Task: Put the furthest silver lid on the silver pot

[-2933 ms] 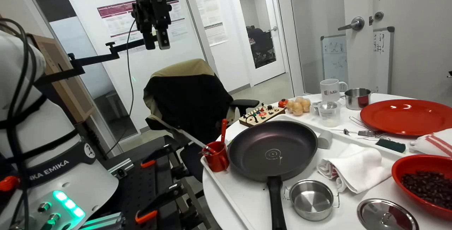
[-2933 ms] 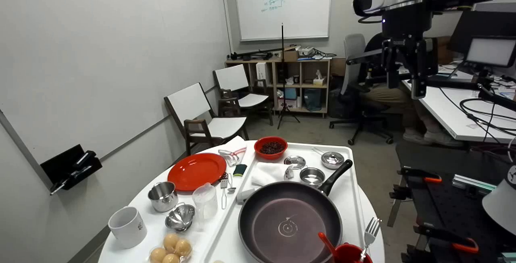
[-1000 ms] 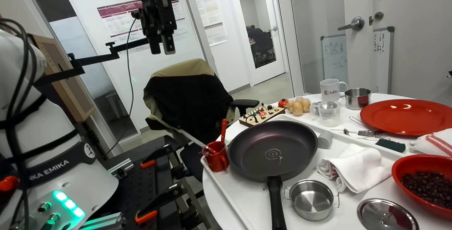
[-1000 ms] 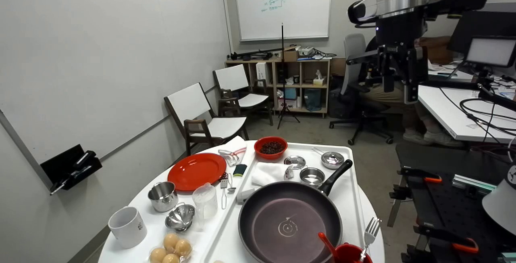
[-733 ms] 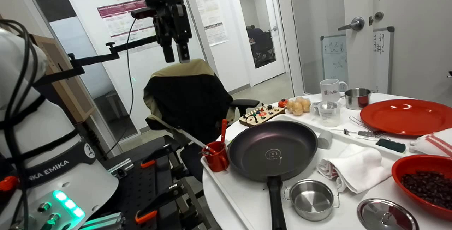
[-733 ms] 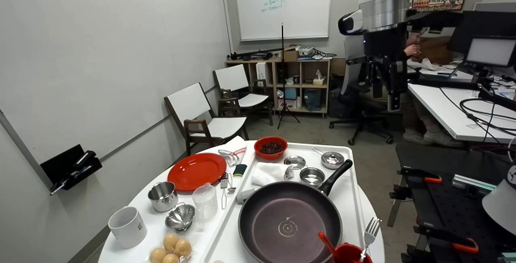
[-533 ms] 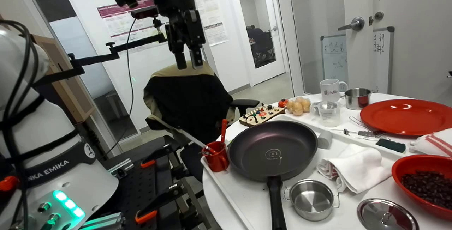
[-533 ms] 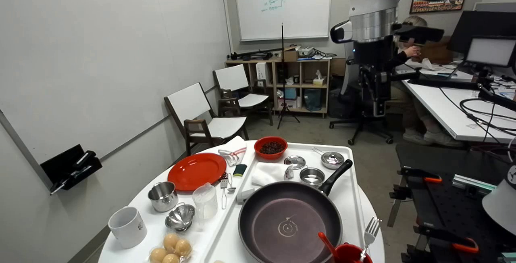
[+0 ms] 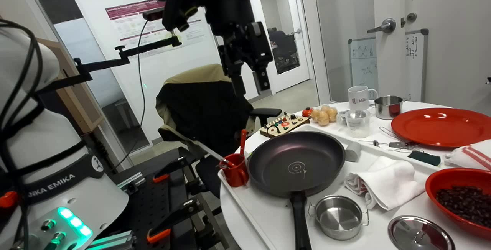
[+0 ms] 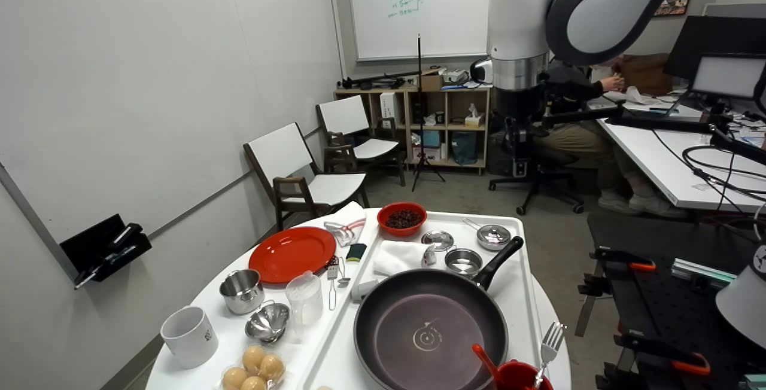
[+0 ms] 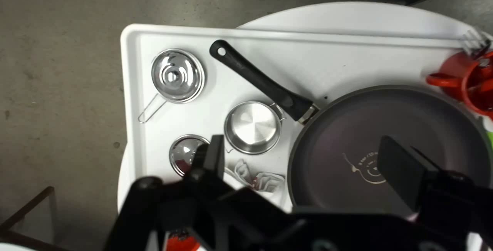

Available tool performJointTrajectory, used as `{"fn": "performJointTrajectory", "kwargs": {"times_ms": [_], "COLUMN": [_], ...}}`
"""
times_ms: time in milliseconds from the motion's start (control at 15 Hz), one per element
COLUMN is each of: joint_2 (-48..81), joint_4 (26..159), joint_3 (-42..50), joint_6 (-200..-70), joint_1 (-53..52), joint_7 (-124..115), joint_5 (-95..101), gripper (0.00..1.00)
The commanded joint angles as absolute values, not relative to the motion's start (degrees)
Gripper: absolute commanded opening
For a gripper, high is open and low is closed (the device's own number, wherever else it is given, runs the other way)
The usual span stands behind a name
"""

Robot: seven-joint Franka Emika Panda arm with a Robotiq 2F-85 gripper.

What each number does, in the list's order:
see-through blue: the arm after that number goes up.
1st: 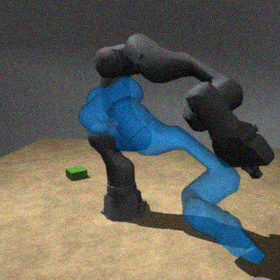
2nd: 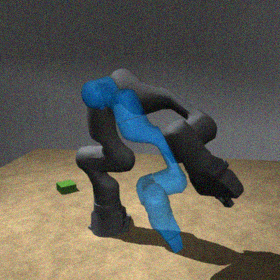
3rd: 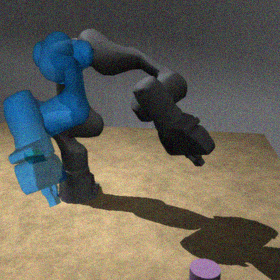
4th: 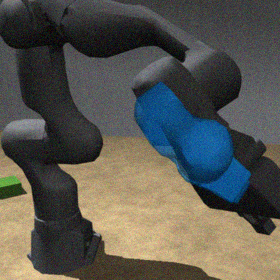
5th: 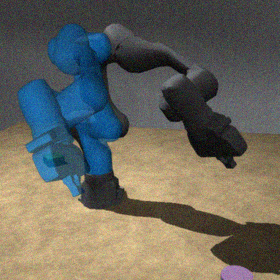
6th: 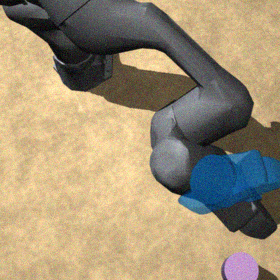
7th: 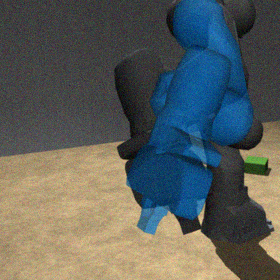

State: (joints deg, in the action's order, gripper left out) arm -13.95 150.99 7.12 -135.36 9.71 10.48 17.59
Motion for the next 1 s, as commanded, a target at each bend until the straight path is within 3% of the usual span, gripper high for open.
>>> {"fn": "performJointTrajectory", "kwargs": {"times_ms": [0,467,933], "joint_2": [-5.34,8.1,22.09], "joint_4": [146.85,138.07,126.43], "joint_3": [9.02,12.21,9.85], "joint_6": [-142.01,-149.19,-151.6], "joint_1": [12.25,13.57,14.05], "joint_7": [8.46,9.95,11.42], "joint_5": [21.53,17.62,8.76], "gripper": [1.0,1.0,1.0]}}
